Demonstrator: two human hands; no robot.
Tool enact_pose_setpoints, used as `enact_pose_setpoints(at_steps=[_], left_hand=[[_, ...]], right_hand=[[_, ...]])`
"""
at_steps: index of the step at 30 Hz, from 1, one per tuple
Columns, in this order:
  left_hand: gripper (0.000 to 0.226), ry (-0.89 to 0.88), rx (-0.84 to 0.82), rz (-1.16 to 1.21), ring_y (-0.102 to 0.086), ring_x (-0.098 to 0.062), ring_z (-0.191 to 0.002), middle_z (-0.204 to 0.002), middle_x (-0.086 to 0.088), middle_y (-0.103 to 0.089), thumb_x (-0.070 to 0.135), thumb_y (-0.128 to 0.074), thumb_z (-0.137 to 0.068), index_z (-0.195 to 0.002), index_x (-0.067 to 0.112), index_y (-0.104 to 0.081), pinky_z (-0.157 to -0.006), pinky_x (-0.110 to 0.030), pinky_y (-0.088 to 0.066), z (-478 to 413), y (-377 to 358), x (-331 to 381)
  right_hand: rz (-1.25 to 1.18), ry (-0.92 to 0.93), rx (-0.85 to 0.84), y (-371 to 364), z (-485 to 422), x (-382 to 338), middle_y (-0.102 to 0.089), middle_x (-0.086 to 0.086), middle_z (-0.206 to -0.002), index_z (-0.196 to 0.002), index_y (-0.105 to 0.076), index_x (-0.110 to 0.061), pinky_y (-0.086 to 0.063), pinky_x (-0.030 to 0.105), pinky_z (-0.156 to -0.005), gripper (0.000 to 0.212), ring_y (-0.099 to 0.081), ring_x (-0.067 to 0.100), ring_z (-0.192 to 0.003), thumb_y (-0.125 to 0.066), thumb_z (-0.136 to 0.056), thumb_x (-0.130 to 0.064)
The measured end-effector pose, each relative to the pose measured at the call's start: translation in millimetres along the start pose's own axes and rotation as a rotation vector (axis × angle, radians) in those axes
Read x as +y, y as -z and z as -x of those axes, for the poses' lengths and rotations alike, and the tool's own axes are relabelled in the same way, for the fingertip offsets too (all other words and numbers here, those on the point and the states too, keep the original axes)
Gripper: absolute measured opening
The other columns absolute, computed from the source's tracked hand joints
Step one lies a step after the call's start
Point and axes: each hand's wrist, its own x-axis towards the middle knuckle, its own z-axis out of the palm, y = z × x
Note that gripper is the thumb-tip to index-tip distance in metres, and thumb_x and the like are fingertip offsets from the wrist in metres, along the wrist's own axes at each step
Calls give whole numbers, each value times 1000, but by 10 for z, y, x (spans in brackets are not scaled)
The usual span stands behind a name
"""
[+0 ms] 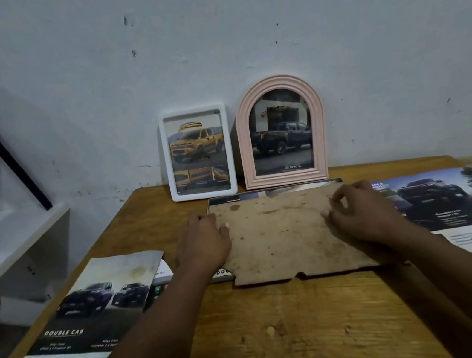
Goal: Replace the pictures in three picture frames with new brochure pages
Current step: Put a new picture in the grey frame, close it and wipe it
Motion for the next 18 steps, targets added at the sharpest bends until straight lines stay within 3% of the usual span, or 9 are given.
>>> enact_pose_setpoints(at_steps=[3, 6, 9, 14, 18], left_hand=[[48, 2, -23, -44, -50, -29, -121, -138, -11, -45, 43, -45, -101, -137, 14, -58, -100, -44, -47, -39, 3, 44], [60, 35, -111, -72, -35, -30, -137, -148, -10, -34, 47, -37, -98, -152, 20, -39, -113, -47, -33, -48, 18, 81], [65, 61, -153, 25, -23, -29, -143, -152, -6, -26, 47, -43, -98, -158, 29, -26, -117, -47, -20, -35, 0, 43], [60, 64, -15, 93, -34, -29, -139, -150, -6, -36, 55, -50, -98, -150, 27, -43, -115, -50, -31, -29, -87, -20], [57, 74, -26, 165, -34, -26, -140, -150, -3, -36, 45, -51, -95, -149, 26, -46, -115, -51, -30, 31, -36, 18]], right_hand=[[72, 13, 2, -10, 74, -31, -41, 12, -145, -133, -55, -25, -45, 50, -102, 57, -46, 34, -127, -54, -90, -62], [157, 36, 16, -43, 87, -77, -42, 13, -145, -135, -54, -25, -40, 46, -104, 56, -40, 36, -130, -49, -93, -62], [145, -9, 88, -84, 74, -117, -44, 15, -138, -131, -54, -20, -43, 47, -100, 58, -43, 38, -126, -51, -92, -62], [212, -27, 142, -116, 62, -178, -47, 16, -129, -124, -54, -14, -50, 49, -91, 62, -49, 40, -117, -48, -91, -66], [163, -14, 89, -63, 62, -137, -48, 17, -130, -122, -57, -15, -49, 51, -93, 56, -48, 41, -118, -49, -91, -61]])
